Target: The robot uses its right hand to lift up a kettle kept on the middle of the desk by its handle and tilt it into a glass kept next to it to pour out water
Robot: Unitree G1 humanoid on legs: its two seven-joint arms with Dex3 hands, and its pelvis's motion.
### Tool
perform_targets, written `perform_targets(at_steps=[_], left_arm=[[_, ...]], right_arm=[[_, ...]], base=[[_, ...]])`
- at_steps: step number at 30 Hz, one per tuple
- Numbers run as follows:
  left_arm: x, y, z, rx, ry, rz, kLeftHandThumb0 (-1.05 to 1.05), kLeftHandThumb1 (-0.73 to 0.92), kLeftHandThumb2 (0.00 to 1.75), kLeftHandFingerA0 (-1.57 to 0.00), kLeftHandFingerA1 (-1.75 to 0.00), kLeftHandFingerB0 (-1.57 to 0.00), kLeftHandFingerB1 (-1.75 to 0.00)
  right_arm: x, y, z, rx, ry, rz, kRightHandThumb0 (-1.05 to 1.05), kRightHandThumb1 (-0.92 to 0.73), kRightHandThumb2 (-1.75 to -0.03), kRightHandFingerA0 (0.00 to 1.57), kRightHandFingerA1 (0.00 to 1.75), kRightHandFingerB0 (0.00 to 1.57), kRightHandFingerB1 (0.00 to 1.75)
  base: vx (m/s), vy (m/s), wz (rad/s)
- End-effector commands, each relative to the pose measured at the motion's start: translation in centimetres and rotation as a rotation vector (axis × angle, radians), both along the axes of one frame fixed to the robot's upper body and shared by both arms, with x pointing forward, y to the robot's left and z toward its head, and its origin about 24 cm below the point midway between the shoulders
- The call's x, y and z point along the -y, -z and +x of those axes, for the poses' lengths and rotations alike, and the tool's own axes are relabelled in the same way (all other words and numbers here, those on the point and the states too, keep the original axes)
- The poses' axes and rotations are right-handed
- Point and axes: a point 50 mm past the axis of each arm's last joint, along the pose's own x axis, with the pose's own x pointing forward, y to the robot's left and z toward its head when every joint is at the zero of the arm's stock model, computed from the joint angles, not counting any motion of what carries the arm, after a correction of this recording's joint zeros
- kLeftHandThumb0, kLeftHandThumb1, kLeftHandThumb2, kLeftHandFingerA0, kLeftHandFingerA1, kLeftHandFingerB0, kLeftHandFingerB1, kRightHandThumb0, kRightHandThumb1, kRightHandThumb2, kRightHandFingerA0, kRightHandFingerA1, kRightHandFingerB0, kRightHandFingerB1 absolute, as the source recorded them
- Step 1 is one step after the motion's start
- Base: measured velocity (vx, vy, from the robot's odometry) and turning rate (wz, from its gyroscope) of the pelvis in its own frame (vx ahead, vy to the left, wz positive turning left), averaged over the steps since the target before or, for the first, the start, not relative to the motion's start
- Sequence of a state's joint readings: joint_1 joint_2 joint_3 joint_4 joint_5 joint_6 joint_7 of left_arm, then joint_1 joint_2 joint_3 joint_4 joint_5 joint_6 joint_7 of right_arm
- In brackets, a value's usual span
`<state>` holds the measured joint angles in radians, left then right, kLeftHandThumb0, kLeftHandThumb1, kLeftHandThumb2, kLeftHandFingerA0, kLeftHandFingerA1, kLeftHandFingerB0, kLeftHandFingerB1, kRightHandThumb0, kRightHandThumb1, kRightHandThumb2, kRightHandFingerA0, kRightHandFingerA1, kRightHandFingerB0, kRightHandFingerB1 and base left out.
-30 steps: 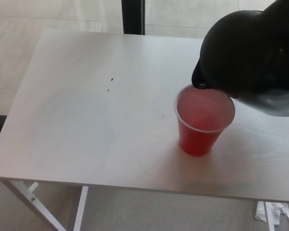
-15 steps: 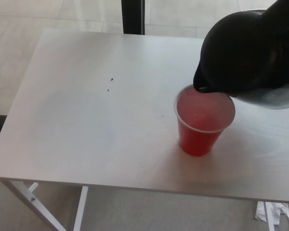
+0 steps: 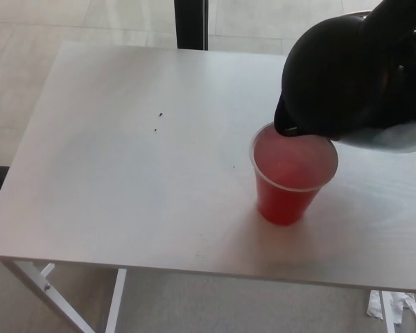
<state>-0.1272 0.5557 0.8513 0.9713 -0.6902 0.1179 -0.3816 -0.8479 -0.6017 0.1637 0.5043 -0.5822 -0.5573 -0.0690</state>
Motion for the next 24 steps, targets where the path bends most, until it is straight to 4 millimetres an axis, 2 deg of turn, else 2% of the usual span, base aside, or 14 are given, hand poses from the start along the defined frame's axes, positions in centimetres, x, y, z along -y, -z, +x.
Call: perform_targets(at_steps=[1,5,6,7,8,12,13,16,18,19,20,21,23,24], left_arm=[[-0.8,-0.8,-0.3,-0.004,-0.012,0.007,-1.05,0.61,0.77,-1.09,-0.84,-0.87,-0.94],[-0.7,-1.0,-0.1,0.008,-0.005,0.009,-1.05,0.60,0.77,-1.12,-0.84,-0.90,-0.93],[-0.7,-1.1,-0.1,0.005,-0.002,0.021,-1.05,0.60,0.77,-1.13,-0.83,-0.91,-0.93],[-0.8,-1.1,-0.1,0.008,-0.007,0.015,-1.05,0.59,0.77,-1.13,-0.83,-0.93,-0.91],[-0.7,-1.2,0.0,0.000,-0.005,0.031,-1.05,0.62,0.77,-1.12,-0.84,-0.92,-0.94],[-0.7,-1.3,0.1,0.003,-0.004,0.030,-1.05,0.61,0.77,-1.12,-0.86,-0.97,-0.92],[-0.7,-1.4,0.2,0.002,-0.001,0.033,-1.05,0.44,1.08,-1.17,-0.79,-0.97,-0.91],[-0.8,-1.5,0.3,0.004,0.002,0.035,-1.05,0.44,1.08,-1.21,-0.76,-0.98,-0.90],[-0.8,-1.5,0.3,0.005,0.004,0.036,-1.05,0.44,1.08,-1.22,-0.75,-0.99,-0.90],[-0.8,-1.5,0.3,0.002,0.004,0.033,-1.05,0.62,0.77,-1.18,-0.82,-0.99,-0.91],[-0.8,-1.5,0.4,0.004,0.007,0.034,-1.05,0.61,0.78,-1.19,-0.81,-1.02,-0.89],[-0.8,-1.5,0.4,0.004,0.006,0.033,-1.05,0.60,0.78,-1.21,-0.81,-1.07,-0.87],[-0.8,-1.5,0.4,0.005,0.005,0.032,-1.05,0.60,0.78,-1.21,-0.81,-1.07,-0.87],[-0.8,-1.5,0.3,0.002,0.007,0.031,-1.05,0.60,0.78,-1.19,-0.83,-1.07,-0.88]], right_arm=[[-3.8,-2.6,-1.7,0.250,-0.247,-0.135,-0.12,-0.53,-1.07,0.85,1.75,0.64,1.75],[-4.7,-2.7,-1.8,0.255,-0.280,-0.164,-0.12,-0.43,-1.15,0.85,1.75,0.63,1.75],[-4.9,-2.8,-1.9,0.249,-0.283,-0.181,-0.21,-0.44,-1.10,1.17,1.44,0.97,1.33],[-5.1,-2.8,-1.9,0.243,-0.299,-0.182,-0.20,-0.46,-1.09,1.18,1.42,0.96,1.30],[-5.7,-2.9,-2.1,0.248,-0.332,-0.195,-0.14,-0.48,-1.03,0.85,1.75,0.61,1.75],[-6.5,-2.6,-2.4,0.289,-0.398,-0.256,-0.18,-0.51,-0.95,0.83,1.75,0.58,1.75],[-6.6,-2.5,-2.4,0.283,-0.400,-0.270,-0.19,-0.54,-0.91,0.82,1.75,0.61,1.75],[-7.0,-2.3,-2.5,0.301,-0.423,-0.281,-0.22,-0.55,-0.92,0.83,1.75,0.63,1.71],[-7.3,-2.1,-2.6,0.309,-0.444,-0.292,-0.28,-0.64,-0.78,0.85,1.75,0.67,1.65],[-7.5,-2.2,-2.8,0.315,-0.459,-0.297,-0.32,-0.65,-0.73,0.89,1.72,0.72,1.59],[-7.8,-2.2,-2.9,0.323,-0.468,-0.297,-0.32,-0.63,-0.78,0.94,1.67,0.78,1.53],[-8.0,-2.2,-3.0,0.327,-0.474,-0.308,-0.36,-0.60,-0.73,0.97,1.56,0.87,1.24],[-8.2,-2.2,-3.2,0.333,-0.481,-0.323,-0.36,-0.60,-0.73,0.97,1.56,0.87,1.24],[-8.6,-2.1,-3.4,0.332,-0.503,-0.333,-0.31,-0.51,-0.85,0.94,1.18,0.93,1.01]], base=[[0.00,0.000,0.00],[0.00,0.000,0.00],[0.00,0.000,0.00],[0.00,0.000,0.00],[0.00,0.000,0.00],[0.00,0.000,0.00],[0.00,0.000,0.00],[0.00,0.000,0.00],[0.00,0.000,0.00],[0.00,0.000,0.00],[0.00,0.000,0.00],[0.00,0.000,0.00],[0.00,0.000,0.00],[0.00,0.000,0.00]])
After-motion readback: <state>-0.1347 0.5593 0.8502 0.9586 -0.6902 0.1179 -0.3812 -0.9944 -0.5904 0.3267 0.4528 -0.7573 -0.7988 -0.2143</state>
